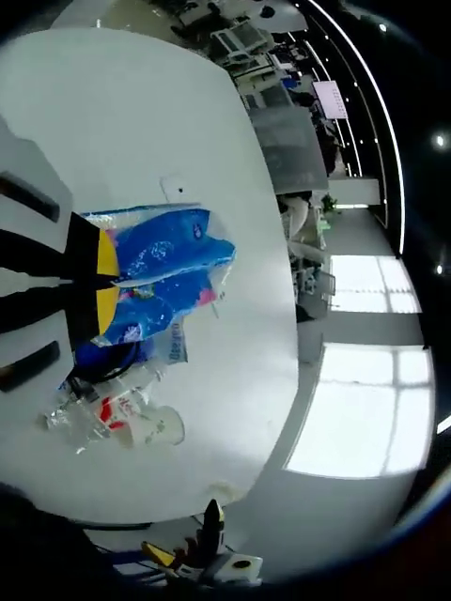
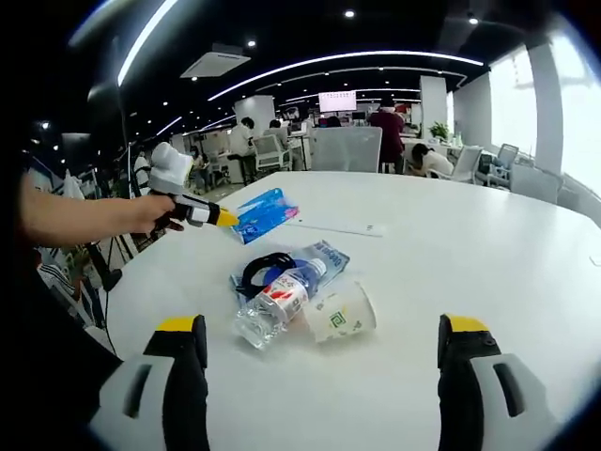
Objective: Arrange the tabletop items into an orderly group along one side of the table until the central work area is clear of visible clutter.
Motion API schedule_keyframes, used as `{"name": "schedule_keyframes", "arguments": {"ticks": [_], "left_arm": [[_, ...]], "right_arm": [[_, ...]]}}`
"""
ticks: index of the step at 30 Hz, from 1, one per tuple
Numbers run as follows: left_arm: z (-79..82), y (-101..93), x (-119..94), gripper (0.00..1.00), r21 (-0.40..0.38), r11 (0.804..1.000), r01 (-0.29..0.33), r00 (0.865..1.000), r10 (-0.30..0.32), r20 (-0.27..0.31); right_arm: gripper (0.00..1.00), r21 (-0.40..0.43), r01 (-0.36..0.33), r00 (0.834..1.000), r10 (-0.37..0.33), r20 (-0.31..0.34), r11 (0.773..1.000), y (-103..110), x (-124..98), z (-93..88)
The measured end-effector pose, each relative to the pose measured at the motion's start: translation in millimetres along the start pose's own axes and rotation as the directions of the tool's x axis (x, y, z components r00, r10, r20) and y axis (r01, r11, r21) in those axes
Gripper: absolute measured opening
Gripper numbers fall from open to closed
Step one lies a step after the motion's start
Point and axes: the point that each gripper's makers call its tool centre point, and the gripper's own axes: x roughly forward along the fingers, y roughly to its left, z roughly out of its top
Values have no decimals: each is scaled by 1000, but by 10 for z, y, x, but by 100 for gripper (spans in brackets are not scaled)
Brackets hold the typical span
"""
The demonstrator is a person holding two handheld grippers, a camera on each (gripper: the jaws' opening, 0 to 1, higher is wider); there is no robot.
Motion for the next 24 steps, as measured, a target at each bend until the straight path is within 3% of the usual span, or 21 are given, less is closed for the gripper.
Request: {"name": "schedule_keyframes", "arguments": {"ticks": [10, 19, 24], "left_arm": [[286, -287, 44, 0, 92, 991, 96, 995, -97, 2], [553, -654, 138, 0, 202, 952, 230, 973, -231, -21], [647, -718, 209, 0, 239, 933, 268, 963, -268, -35]], "right_arm": [[100, 5, 2, 1000, -2, 10, 1000, 13, -37, 5], [100, 14, 8, 1000, -8, 19, 1000, 13, -58, 21], [100, 12, 9, 1000, -9, 23, 1000, 15, -50, 51]]}}
